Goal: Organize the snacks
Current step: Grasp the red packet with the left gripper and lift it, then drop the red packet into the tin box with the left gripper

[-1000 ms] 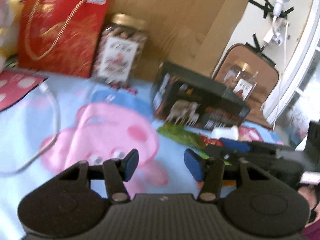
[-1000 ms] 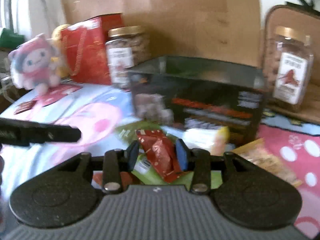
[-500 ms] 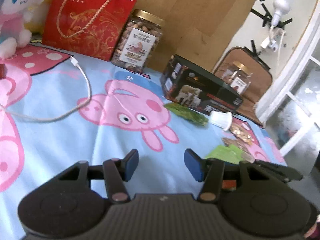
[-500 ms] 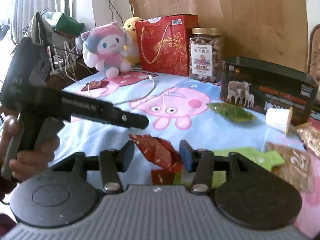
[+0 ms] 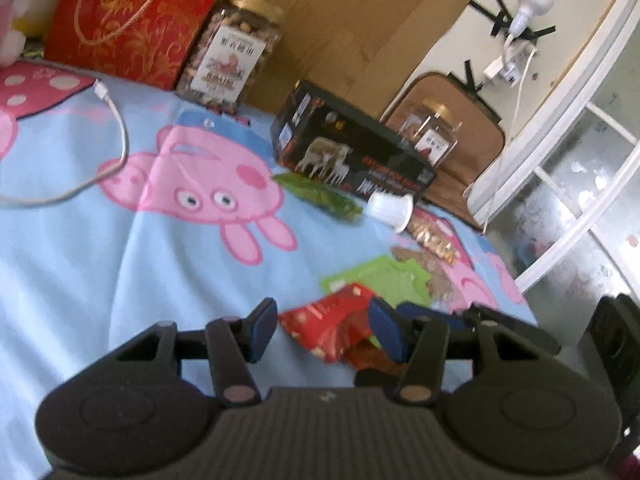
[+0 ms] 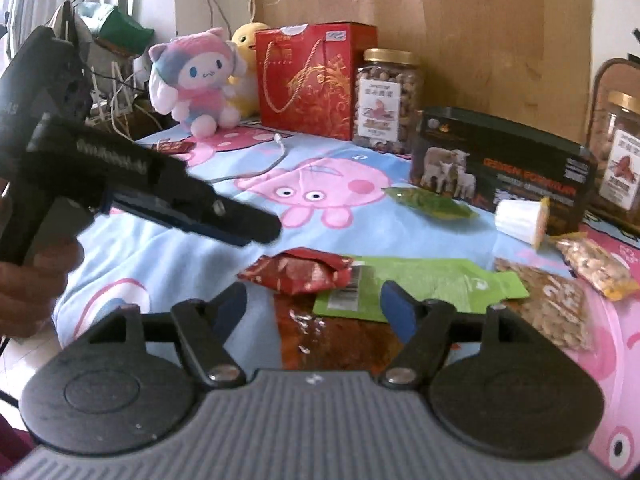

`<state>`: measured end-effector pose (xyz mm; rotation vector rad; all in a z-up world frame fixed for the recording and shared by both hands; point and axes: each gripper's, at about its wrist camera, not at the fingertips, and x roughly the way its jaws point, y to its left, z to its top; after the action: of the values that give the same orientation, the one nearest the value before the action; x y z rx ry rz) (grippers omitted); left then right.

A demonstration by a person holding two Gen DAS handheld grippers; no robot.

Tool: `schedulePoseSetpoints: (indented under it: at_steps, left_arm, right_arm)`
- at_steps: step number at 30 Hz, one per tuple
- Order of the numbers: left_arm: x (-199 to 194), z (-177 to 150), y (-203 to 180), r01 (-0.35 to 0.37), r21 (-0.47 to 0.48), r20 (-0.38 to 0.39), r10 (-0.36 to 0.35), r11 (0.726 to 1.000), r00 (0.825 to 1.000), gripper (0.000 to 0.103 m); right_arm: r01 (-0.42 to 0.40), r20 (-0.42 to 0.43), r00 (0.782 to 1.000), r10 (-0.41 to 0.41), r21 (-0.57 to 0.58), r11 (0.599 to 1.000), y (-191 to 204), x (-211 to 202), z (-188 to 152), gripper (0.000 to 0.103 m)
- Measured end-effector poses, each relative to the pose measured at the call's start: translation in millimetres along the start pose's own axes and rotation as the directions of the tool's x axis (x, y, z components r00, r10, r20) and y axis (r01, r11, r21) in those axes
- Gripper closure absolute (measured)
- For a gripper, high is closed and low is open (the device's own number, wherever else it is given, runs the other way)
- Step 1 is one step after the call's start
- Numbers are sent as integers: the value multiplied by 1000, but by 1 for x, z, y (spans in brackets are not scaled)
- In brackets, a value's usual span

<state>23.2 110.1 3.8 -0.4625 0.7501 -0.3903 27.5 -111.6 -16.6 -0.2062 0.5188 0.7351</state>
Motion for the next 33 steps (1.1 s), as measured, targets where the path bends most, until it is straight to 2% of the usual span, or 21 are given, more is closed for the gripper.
schedulePoseSetpoints:
  at_steps: [8, 14, 17, 18, 19, 21, 26, 30, 33]
  left_arm:
    - [-9, -8, 8, -2, -26, 6, 2, 1000, 1000, 51]
    - [-9, -5, 8, -8, -19, 8, 8, 1000, 1000, 48]
    - [-4, -4, 8, 15, -33, 1, -15, 999, 1000, 51]
    - [-3, -5, 7, 21, -33, 0, -21, 999, 1000, 51]
    - [-2, -6, 6, 19, -26, 3, -19, 999, 1000, 53]
    - [-2, -8, 4, 21, -14, 4, -21, 1000, 1000, 58]
    - [-5, 0, 1, 27, -25, 15, -27, 999, 1000, 58]
    - [-3, 22, -20, 39, 48, 40, -40, 998, 998, 58]
    - [10, 47, -43, 55, 120, 49, -61, 991, 997, 58]
  right_arm:
    - [-79, -20, 997, 78, -52, 996, 19, 12, 9, 29]
    - [-111, -27, 993, 113, 51, 992, 2, 18, 15, 29]
    - [-134, -24, 990, 136, 73, 988, 2, 19, 16, 40]
    - [-142, -28, 989, 145, 72, 987, 3, 20, 15, 51]
    - [-153, -38, 987, 156, 73, 986, 5, 22, 15, 67]
    - [-130, -48, 990, 133, 71, 989, 7, 25, 12, 77]
    - [-132, -18, 991, 134, 85, 988, 4, 22, 14, 80]
    - [-111, 48, 993, 107, 99, 989, -6, 13, 24, 80]
    - [-61, 96, 994, 50, 110, 992, -23, 7, 35, 80]
